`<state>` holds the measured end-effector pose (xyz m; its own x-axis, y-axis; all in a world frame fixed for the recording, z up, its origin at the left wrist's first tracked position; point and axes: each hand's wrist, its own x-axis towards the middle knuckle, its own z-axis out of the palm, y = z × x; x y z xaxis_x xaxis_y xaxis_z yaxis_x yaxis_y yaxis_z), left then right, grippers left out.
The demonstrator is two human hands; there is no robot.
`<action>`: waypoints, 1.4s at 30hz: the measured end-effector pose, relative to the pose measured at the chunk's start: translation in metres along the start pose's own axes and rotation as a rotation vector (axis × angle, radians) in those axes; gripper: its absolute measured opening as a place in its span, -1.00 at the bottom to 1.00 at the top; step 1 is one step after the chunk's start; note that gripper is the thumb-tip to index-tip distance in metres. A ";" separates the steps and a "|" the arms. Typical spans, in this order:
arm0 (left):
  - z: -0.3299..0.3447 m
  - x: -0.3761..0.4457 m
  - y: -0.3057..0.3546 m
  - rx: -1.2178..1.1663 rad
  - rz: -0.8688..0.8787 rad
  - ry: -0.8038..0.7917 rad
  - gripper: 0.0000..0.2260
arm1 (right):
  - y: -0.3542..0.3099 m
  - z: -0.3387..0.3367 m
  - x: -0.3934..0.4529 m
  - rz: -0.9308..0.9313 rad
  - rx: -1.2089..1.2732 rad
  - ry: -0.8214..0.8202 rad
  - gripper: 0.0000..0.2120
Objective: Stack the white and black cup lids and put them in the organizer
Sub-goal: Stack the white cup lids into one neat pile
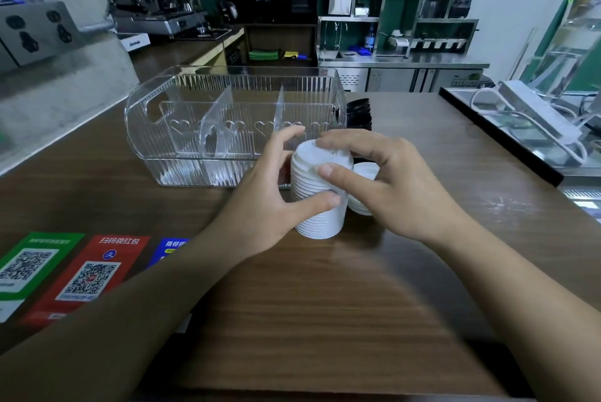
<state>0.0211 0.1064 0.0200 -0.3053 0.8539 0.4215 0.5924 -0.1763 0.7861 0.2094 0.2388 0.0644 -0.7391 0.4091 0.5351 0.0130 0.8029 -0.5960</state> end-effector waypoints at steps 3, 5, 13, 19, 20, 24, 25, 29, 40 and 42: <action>0.000 0.000 -0.001 -0.028 -0.023 -0.015 -0.11 | 0.001 0.001 0.000 -0.003 0.006 -0.017 -0.66; -0.002 0.001 -0.002 -0.044 -0.043 -0.027 -0.10 | 0.004 0.001 0.001 -0.003 0.037 -0.037 -0.65; -0.003 0.002 -0.005 -0.036 -0.052 -0.019 -0.11 | 0.007 -0.003 0.002 0.090 0.250 -0.017 -0.57; -0.003 -0.001 0.001 -0.017 0.015 -0.022 -0.34 | 0.003 -0.003 0.000 0.111 0.160 0.046 -0.51; -0.003 -0.001 0.003 -0.014 0.018 -0.021 -0.36 | 0.002 -0.003 0.000 0.108 0.138 0.039 -0.51; -0.003 -0.001 0.004 -0.005 0.021 -0.008 -0.40 | 0.003 -0.014 0.000 0.086 0.064 -0.010 -0.49; -0.004 0.000 0.004 -0.007 0.019 -0.005 -0.40 | 0.004 -0.020 0.001 0.085 0.023 0.001 -0.54; -0.008 0.002 0.003 0.005 0.008 -0.007 -0.38 | 0.020 -0.050 0.004 0.149 -0.155 0.006 -0.80; -0.011 0.002 0.005 0.004 0.012 -0.013 -0.32 | 0.041 -0.033 -0.002 0.121 -0.390 -0.265 -0.80; -0.010 0.002 0.004 0.004 0.009 -0.015 -0.32 | 0.042 -0.032 0.000 0.141 -0.357 -0.243 -0.88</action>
<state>0.0151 0.1023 0.0285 -0.2882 0.8596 0.4219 0.5981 -0.1824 0.7804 0.2318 0.2866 0.0580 -0.8497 0.4459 0.2816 0.3249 0.8632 -0.3864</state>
